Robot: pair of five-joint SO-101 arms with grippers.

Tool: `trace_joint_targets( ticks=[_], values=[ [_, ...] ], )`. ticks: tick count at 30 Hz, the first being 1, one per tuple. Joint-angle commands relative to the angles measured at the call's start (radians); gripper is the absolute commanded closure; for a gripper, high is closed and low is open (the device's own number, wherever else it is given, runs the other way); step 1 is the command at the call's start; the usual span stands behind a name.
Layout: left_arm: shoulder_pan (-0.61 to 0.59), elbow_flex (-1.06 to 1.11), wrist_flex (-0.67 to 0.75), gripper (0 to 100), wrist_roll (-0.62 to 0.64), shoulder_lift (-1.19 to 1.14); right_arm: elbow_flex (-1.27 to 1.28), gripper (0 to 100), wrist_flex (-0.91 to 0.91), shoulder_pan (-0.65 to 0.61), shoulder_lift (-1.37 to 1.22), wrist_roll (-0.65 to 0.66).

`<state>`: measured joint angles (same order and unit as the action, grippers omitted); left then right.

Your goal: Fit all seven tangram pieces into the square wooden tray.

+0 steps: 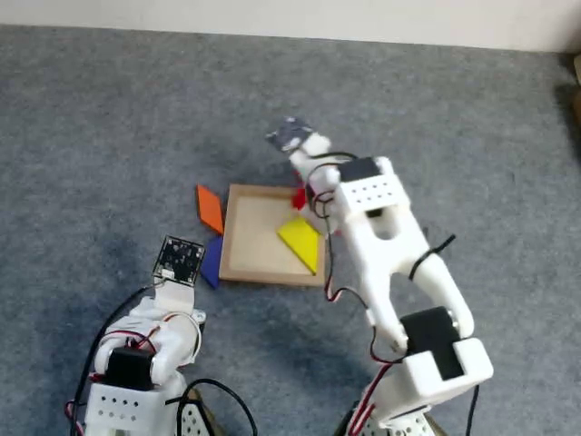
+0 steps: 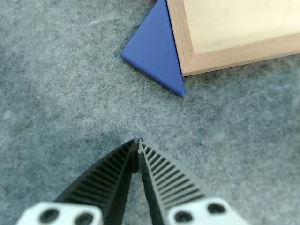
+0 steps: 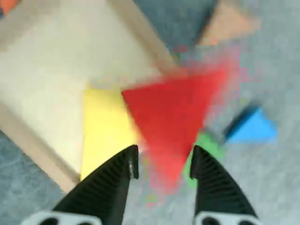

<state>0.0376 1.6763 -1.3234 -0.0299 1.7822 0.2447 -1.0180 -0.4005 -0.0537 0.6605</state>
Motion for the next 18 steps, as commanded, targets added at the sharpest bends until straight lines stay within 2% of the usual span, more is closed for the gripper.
trace_joint_targets(
  ticks=[1,5,12,18],
  values=[
    [-0.008,0.019,-0.005,99,-0.008,0.033,-0.031,85.4,0.116,-0.064,0.030,0.115],
    [-0.008,0.019,-0.005,99,-0.008,0.033,-0.067,85.4,0.180,-0.108,-0.054,0.206],
    [-0.008,0.019,-0.005,99,-0.008,0.033,-0.197,85.4,0.180,-0.111,-0.171,0.199],
    [-0.008,0.019,-0.005,99,-0.008,0.033,-0.381,85.5,0.185,-0.111,-0.246,-0.130]
  ],
)
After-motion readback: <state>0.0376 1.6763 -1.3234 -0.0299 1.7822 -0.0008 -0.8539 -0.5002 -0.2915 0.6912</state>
